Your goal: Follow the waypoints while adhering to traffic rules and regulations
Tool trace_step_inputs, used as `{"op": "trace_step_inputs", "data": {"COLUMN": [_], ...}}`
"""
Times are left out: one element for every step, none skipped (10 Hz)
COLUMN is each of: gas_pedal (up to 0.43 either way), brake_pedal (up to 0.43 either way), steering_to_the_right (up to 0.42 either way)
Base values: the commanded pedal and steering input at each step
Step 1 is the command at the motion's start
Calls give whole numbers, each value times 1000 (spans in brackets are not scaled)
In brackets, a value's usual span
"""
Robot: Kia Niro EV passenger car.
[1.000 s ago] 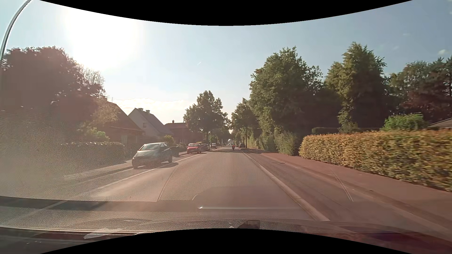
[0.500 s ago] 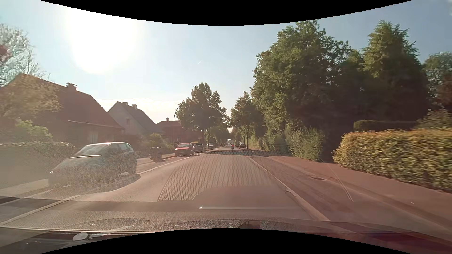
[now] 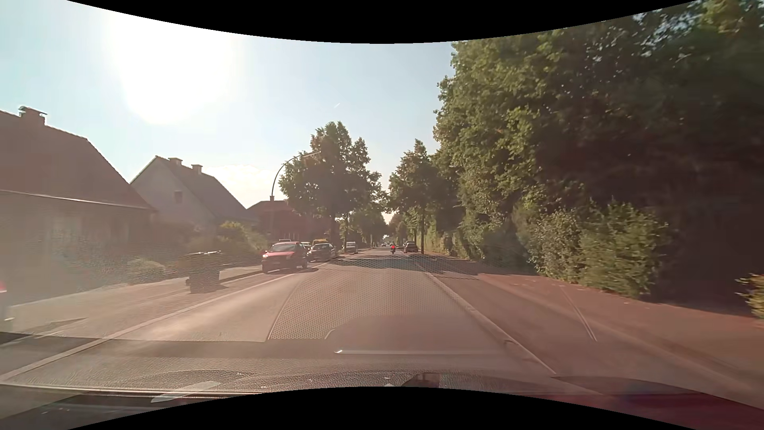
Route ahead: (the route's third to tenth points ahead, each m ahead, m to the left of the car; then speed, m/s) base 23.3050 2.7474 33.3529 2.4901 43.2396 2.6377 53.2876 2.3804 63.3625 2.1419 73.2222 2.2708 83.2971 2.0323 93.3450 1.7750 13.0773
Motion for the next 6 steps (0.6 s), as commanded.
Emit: {"op": "trace_step_inputs", "data": {"gas_pedal": [157,157,157,157,157,157], "brake_pedal": [0,0,0,0,0,0], "steering_to_the_right": [0,0,0,0,0,0]}}
